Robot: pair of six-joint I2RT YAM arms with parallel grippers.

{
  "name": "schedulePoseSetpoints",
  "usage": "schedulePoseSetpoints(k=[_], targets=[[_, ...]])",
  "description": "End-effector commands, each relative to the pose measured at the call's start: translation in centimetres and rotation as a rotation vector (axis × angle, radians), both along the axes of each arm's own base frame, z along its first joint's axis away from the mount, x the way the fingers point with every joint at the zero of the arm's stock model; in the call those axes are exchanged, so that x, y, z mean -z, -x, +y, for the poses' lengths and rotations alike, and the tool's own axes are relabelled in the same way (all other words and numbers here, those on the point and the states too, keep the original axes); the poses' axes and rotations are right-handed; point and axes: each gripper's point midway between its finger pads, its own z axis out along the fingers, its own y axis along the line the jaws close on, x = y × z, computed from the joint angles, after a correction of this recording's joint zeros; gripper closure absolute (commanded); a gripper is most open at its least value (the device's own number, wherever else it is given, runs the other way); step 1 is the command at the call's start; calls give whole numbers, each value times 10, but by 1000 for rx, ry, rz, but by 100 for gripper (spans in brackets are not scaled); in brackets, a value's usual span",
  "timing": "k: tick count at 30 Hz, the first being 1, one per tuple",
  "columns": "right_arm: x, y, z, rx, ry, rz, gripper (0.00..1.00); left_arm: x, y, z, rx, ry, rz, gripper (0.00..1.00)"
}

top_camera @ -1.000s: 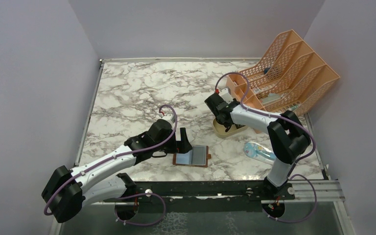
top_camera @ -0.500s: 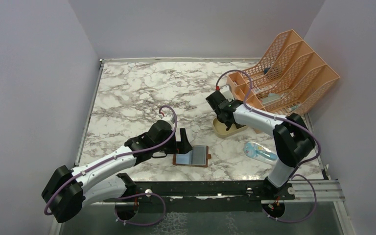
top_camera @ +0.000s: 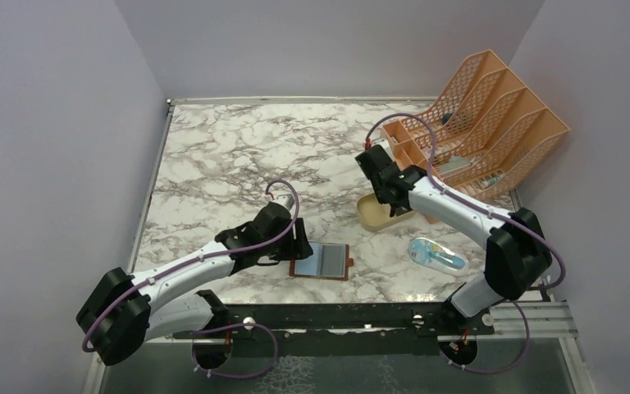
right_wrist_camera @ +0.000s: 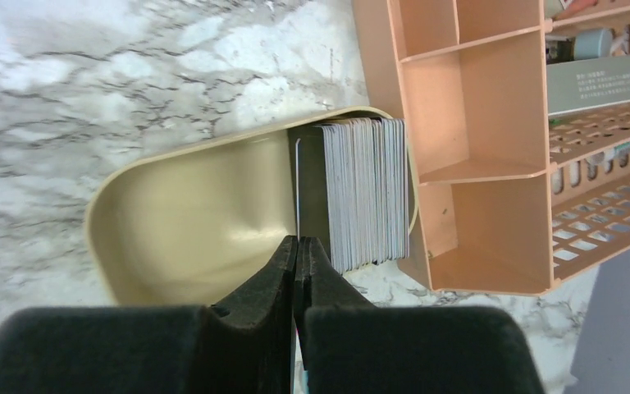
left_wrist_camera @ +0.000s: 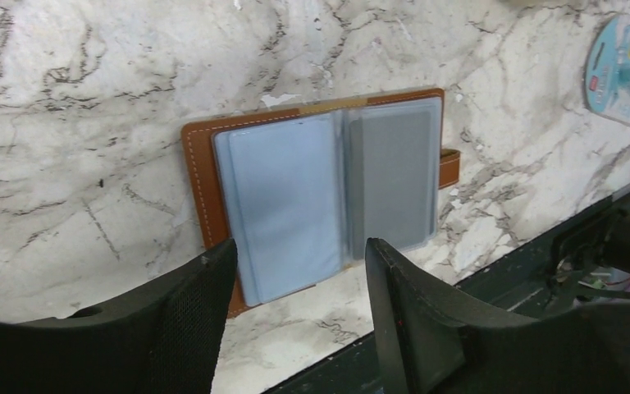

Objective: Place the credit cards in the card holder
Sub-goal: Pick up the credit card from the storage box, then insert the credit card into the card holder.

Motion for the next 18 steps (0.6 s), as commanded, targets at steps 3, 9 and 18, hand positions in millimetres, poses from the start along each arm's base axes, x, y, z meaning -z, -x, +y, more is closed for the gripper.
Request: schedulePoseSetpoints(k=[3, 9, 18], targets=[[-29, 24, 27, -84, -247, 21, 99, 16, -8, 16, -71, -67, 16, 52], [-51, 50, 54, -174, -484, 33, 99, 27, -7, 20, -80, -96, 40, 62], [-68, 111, 111, -261, -1004, 156, 99, 44, 0, 25, -88, -108, 67, 90]])
